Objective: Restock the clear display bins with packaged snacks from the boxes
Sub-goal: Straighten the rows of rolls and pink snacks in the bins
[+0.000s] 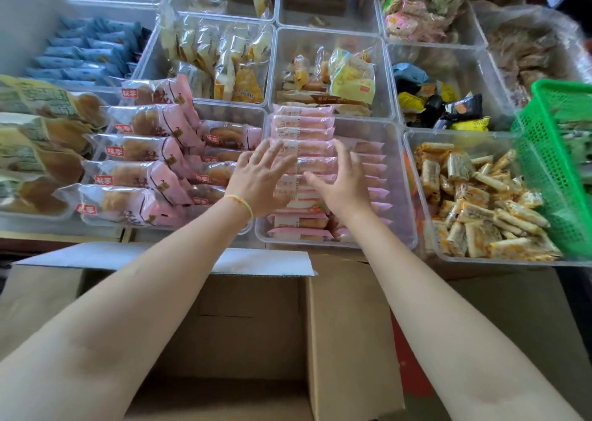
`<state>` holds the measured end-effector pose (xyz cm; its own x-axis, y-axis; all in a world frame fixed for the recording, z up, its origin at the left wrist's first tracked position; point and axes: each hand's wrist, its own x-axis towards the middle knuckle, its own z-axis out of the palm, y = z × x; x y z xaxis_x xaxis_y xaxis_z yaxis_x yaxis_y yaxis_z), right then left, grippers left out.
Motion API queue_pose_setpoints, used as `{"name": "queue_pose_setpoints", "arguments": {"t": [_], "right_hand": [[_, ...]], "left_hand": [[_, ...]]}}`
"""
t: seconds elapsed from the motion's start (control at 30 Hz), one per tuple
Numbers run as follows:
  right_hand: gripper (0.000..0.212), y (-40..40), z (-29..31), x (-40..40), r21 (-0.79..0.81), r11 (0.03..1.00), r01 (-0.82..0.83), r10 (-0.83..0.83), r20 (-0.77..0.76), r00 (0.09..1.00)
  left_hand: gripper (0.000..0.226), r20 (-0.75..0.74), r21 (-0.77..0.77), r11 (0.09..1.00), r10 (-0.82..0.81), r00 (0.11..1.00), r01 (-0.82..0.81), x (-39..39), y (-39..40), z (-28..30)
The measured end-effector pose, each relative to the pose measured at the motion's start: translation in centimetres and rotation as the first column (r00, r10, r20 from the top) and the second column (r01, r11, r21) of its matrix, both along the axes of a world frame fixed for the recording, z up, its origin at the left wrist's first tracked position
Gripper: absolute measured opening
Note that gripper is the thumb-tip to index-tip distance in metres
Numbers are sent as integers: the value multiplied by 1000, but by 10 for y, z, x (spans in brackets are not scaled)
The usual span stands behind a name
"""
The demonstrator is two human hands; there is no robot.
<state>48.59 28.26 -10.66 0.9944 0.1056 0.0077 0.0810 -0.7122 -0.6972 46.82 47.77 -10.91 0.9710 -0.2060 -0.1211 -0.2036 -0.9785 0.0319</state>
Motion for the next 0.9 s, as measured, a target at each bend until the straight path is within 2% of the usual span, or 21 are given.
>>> {"name": "queue_pose_setpoints", "arguments": {"t": [0.1,0.2,0.3,0.37,0.43,0.5,0.6,0.67,0.77,0.83,0.9], "right_hand": [[94,-4,0,6,-83,994,-77,71,-70,995],[84,-3,9,23,-62,995,-79,72,-111,991],[74,-6,23,5,-39,997,-67,62,-110,992],[59,-10,35,-25,72,997,29,-24,-73,997],[36,-14,52,-61,227,965,133,-128,-40,991],[11,-14,74,-103,352,922,161,-160,-31,987],[33,-4,107,-177,463,884,66,-48,-50,998],[44,11,124,-224,398,917,-43,96,-115,989],[39,45,124,-273,124,974,-190,221,-345,912],[28,71,114,-299,-19,953,-301,247,-525,814],[49,94,106,-323,-108,876,-471,308,-625,717]], "left_hand": [[79,-23,51,998,27,999,-26,5,-6,6],[67,-21,37,997,73,997,-72,3,-15,15],[53,-11,-63,986,154,988,-154,-22,-18,26],[41,70,-157,972,185,980,-172,-45,-16,39],[27,192,-323,928,258,947,-187,-73,-14,56],[27,302,-445,877,336,892,-180,-104,-13,77],[36,449,-512,858,307,839,-40,-158,-5,101],[36,480,-518,854,252,841,40,-195,7,106],[37,395,-501,865,208,895,20,-246,36,99],[38,227,-436,900,147,963,-34,-277,62,86],[31,-18,-411,909,73,997,-74,-302,90,75]]}}
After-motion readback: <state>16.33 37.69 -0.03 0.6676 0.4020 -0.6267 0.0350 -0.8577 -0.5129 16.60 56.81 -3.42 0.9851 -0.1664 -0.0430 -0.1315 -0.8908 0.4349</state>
